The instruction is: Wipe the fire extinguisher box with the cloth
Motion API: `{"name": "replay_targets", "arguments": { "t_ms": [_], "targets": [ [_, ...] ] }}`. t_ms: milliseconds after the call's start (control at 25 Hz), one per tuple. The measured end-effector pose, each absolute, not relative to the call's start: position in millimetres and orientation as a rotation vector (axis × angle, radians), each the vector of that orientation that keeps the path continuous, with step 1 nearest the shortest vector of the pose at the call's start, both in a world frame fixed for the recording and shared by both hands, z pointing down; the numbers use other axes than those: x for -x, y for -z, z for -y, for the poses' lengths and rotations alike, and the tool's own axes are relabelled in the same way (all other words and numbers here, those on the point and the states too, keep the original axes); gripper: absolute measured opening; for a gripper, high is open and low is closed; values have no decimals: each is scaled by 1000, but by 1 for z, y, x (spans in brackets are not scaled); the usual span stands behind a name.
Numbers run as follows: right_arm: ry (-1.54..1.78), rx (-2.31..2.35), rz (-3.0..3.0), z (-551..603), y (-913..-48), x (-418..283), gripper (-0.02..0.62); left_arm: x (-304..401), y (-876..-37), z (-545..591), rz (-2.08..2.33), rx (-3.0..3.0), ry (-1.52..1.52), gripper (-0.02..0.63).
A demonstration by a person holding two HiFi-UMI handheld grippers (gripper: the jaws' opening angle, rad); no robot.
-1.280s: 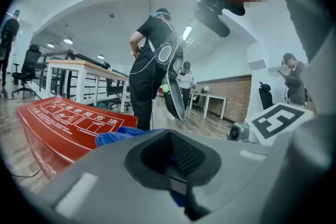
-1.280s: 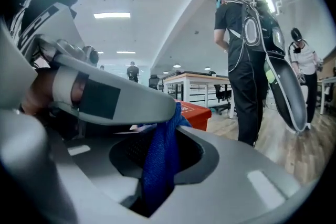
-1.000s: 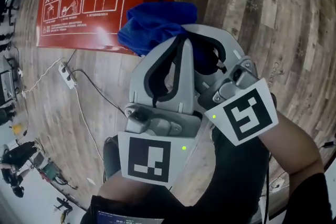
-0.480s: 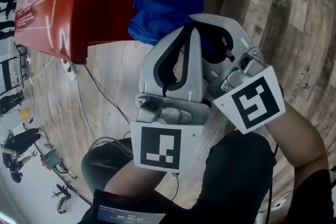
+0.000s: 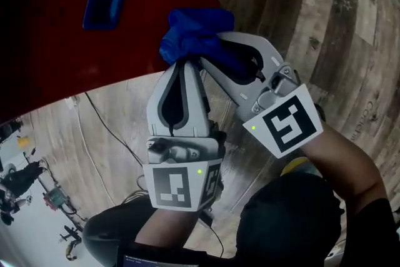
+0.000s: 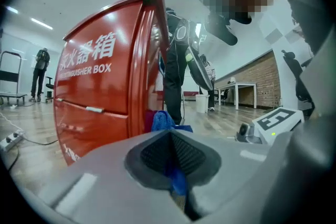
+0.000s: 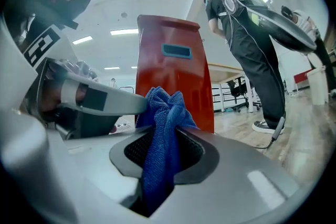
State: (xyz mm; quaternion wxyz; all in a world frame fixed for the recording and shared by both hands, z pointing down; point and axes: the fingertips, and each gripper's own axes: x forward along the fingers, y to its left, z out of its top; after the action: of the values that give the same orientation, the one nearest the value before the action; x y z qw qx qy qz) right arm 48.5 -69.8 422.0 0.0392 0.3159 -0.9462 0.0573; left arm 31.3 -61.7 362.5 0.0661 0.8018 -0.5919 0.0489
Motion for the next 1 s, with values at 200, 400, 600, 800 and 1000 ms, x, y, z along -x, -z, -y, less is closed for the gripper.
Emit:
{"name": "replay_targets", "arguments": {
  "t_ms": [200, 400, 600, 800, 1000],
  "targets": [
    [-278, -946, 2841, 72, -480, -46, 115, -1, -427, 39, 1817, -2279, -308, 2],
    [-211, -914, 2796, 71, -515, -34, 115, 16, -455, 38, 1823, -2224, -269, 2],
    [-189, -884, 2740, 61, -541, -34, 115, 18, -476, 36, 1812, -2214, -312, 2],
    [-233, -912, 2756, 58, -532, -35, 115, 7, -470, 37, 1774, -2247, -353, 2],
    [-209, -935, 2820, 67, -481, -41, 115, -25, -445, 36, 1699, -2331, -404, 0]
  ]
}}
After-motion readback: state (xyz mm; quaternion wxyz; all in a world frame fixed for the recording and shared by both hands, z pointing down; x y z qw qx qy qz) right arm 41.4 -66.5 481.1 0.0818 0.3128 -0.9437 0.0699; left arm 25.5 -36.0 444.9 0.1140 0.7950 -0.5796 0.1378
